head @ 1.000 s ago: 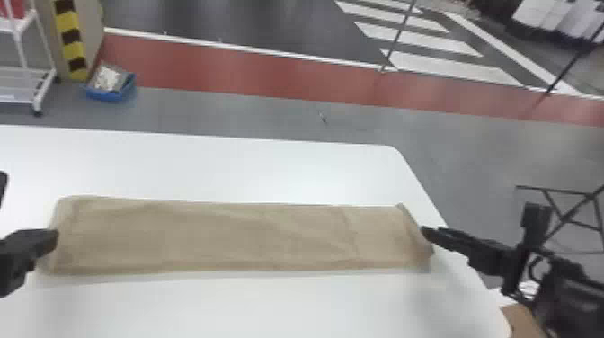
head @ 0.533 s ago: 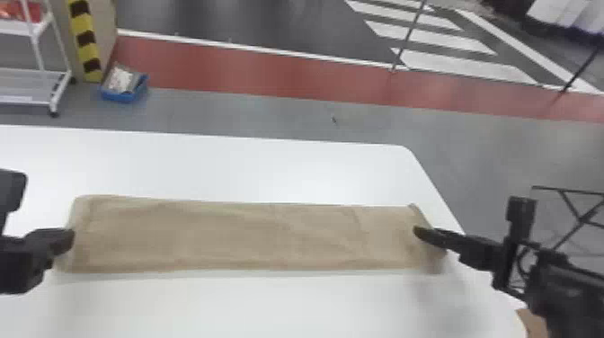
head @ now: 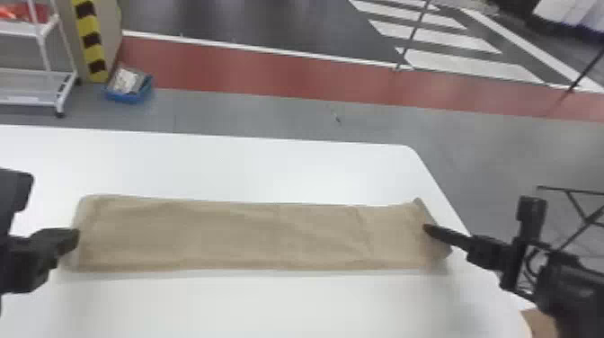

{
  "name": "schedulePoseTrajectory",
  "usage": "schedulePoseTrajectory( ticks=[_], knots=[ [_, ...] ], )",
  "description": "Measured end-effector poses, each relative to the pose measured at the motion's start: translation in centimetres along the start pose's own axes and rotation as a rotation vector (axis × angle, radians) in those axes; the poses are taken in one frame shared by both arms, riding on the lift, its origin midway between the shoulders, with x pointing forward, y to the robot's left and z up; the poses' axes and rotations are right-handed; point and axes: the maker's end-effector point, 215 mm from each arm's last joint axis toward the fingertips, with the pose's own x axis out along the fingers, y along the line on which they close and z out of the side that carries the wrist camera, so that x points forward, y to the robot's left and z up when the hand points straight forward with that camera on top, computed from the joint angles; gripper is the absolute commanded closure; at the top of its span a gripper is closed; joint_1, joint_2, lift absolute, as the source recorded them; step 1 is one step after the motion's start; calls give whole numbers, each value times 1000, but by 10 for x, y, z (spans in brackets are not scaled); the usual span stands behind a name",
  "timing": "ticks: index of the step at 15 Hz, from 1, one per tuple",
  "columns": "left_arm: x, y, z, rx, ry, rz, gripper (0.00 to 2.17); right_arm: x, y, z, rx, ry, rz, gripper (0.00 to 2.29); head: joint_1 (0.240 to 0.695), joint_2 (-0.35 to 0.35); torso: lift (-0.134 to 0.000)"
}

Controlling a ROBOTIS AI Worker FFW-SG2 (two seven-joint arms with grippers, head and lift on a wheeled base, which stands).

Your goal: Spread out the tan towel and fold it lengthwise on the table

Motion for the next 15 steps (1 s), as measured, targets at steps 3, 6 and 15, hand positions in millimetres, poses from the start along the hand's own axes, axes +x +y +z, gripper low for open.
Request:
schedulePoseTrajectory(
  ticks=[3,6,15],
  knots=[
    [0,-1,0,1,0,0,1355,-12,0,16,-22,-51,1,1511,695,-315,-124],
    [-1,-2,-1,0,0,-1,1355,-27,4,29,-42,-108,7,1511,695,-323,-124],
    [-5,-1,-8,-3,-2,2,1355,-69,10,14,-116,-195,150,1507,695,-341,-124]
  ],
)
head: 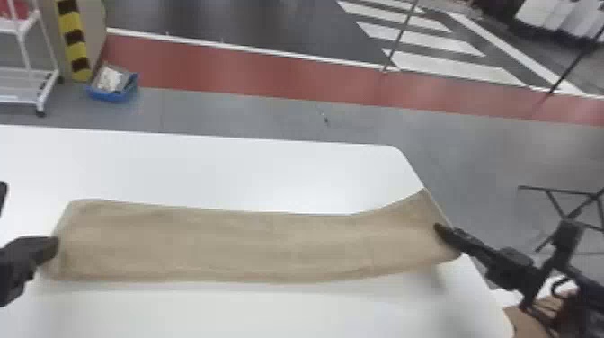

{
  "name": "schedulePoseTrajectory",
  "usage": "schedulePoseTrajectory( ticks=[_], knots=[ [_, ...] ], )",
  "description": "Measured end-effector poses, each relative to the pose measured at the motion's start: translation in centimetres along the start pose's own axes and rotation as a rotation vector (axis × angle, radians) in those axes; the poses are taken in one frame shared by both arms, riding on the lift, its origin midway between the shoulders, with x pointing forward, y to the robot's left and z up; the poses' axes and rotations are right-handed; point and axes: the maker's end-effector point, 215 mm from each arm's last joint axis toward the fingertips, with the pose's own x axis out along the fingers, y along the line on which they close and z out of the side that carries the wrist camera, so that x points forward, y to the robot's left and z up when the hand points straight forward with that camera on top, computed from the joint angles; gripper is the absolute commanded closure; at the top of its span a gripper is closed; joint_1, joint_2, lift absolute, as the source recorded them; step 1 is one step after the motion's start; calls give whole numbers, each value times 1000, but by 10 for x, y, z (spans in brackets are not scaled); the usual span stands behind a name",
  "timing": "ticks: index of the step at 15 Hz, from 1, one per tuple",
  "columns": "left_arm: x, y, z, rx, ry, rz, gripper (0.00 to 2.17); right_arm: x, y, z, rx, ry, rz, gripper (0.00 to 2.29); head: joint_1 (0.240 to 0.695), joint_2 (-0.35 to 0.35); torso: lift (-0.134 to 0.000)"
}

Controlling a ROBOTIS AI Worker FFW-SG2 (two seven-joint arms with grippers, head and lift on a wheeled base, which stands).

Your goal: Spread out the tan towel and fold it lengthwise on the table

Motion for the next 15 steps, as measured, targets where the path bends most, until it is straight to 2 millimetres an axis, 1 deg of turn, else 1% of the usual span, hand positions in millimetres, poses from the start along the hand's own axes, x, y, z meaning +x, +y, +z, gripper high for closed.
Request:
schedulePoseTrajectory(
  ticks=[2,4,5,6,7,8,9,11,15],
  knots=[
    [-2,1,-2,-2,0,0,1355,0,2,-20,-12,33,16,1507,695,-338,-124],
    [-2,3,-4,-4,2,4,1355,7,5,-49,-40,118,18,1497,695,-331,-124],
    [-2,4,-4,-3,2,6,1355,10,6,-60,-49,152,15,1477,695,-325,-124],
    [-2,4,-4,-1,2,8,1355,11,6,-67,-54,176,11,1092,695,-319,-124],
    [-2,3,-5,0,2,8,1355,11,6,-71,-50,190,7,498,695,-319,-124],
    [-2,3,-5,0,2,8,1355,11,5,-72,-45,194,3,140,695,-320,-124],
    [-2,3,-4,1,2,8,1355,9,3,-70,-36,192,-4,90,695,-323,-124],
    [-2,2,-5,2,3,6,1355,8,-1,-68,10,193,-21,97,695,-330,-124],
    [-5,-3,-7,4,2,-1,1355,19,-2,-66,122,244,-66,228,695,-331,-124]
  ],
)
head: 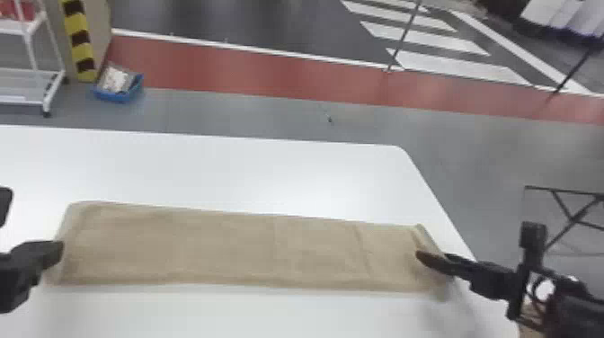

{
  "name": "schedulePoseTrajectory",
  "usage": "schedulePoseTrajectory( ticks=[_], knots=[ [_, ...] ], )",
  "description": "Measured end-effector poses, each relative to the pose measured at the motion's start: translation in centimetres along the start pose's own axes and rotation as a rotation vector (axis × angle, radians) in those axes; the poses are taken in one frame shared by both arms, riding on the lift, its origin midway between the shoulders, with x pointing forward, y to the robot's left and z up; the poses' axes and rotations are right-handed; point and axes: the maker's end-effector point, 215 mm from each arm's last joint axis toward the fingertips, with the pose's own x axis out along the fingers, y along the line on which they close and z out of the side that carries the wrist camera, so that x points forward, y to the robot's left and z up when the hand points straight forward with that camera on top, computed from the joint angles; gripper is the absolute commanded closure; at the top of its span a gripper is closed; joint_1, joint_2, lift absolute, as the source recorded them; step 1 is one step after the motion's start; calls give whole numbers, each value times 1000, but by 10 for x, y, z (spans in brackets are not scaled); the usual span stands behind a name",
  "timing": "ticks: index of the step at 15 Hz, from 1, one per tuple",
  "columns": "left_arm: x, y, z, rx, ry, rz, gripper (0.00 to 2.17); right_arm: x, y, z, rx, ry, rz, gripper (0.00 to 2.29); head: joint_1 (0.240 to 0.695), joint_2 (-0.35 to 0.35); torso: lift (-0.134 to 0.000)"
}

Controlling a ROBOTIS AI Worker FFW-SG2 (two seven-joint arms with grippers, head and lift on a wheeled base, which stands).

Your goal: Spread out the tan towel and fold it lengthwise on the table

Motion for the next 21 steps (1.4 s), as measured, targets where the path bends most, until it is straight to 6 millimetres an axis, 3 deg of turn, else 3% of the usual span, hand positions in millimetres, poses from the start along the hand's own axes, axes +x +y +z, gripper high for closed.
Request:
schedulePoseTrajectory(
  ticks=[2,6,9,10,14,21],
  knots=[
    [-2,0,-1,0,-1,-2,1355,8,5,2,42,35,-8,417,695,-320,-124],
    [-5,1,-5,-2,0,-2,1355,17,14,2,87,80,-21,437,695,-305,-124],
    [-7,0,-5,-1,-2,-3,1355,12,18,10,105,75,-29,421,695,-304,-124],
    [-7,-1,-4,0,-4,-4,1355,8,18,15,111,69,-33,292,695,-306,-124],
    [-10,-3,-4,2,-7,-7,1355,-5,14,28,115,50,-57,407,695,-323,-124],
    [-19,-3,-10,-1,-9,-9,1355,-2,11,14,124,113,-97,539,695,-326,-124]
  ],
)
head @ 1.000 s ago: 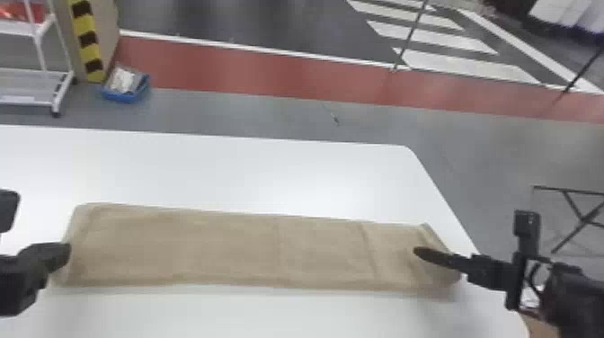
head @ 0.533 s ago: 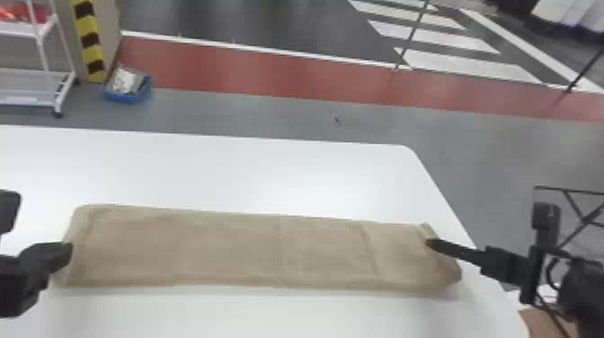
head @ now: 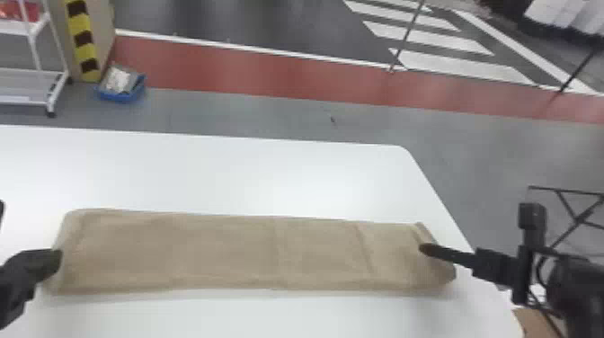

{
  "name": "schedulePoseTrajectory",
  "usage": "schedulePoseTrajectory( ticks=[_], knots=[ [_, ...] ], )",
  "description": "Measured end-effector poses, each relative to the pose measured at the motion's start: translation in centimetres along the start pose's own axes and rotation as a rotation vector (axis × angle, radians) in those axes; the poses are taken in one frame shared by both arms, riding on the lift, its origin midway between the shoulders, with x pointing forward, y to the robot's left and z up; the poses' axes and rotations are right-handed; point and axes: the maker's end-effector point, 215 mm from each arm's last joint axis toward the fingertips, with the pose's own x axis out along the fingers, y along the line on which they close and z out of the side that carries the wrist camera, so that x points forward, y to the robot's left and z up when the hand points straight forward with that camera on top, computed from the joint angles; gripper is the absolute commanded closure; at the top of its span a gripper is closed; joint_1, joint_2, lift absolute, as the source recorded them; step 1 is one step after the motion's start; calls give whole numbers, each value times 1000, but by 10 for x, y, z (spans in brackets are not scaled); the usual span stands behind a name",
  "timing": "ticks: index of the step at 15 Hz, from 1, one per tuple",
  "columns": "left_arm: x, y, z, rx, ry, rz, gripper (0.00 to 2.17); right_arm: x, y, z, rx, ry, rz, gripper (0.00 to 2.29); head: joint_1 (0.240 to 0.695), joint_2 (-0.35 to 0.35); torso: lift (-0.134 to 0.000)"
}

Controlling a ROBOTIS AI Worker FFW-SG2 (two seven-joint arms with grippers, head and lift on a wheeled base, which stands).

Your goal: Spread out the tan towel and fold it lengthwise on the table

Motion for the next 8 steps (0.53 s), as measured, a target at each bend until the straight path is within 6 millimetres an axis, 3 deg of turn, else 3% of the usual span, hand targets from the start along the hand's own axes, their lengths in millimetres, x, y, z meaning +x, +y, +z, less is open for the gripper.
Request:
schedulePoseTrajectory(
  ticks=[4,5,8],
  knots=[
    [-4,-1,-6,3,6,1,1355,-2,-2,3,7,-10,-13,1511,695,-332,-124],
    [-4,-2,-6,4,7,-1,1355,-2,-2,5,8,-13,-14,1652,695,-332,-124],
    [-5,-2,-8,4,10,-3,1355,-5,1,13,2,-31,-12,1652,695,-332,-124]
  ],
)
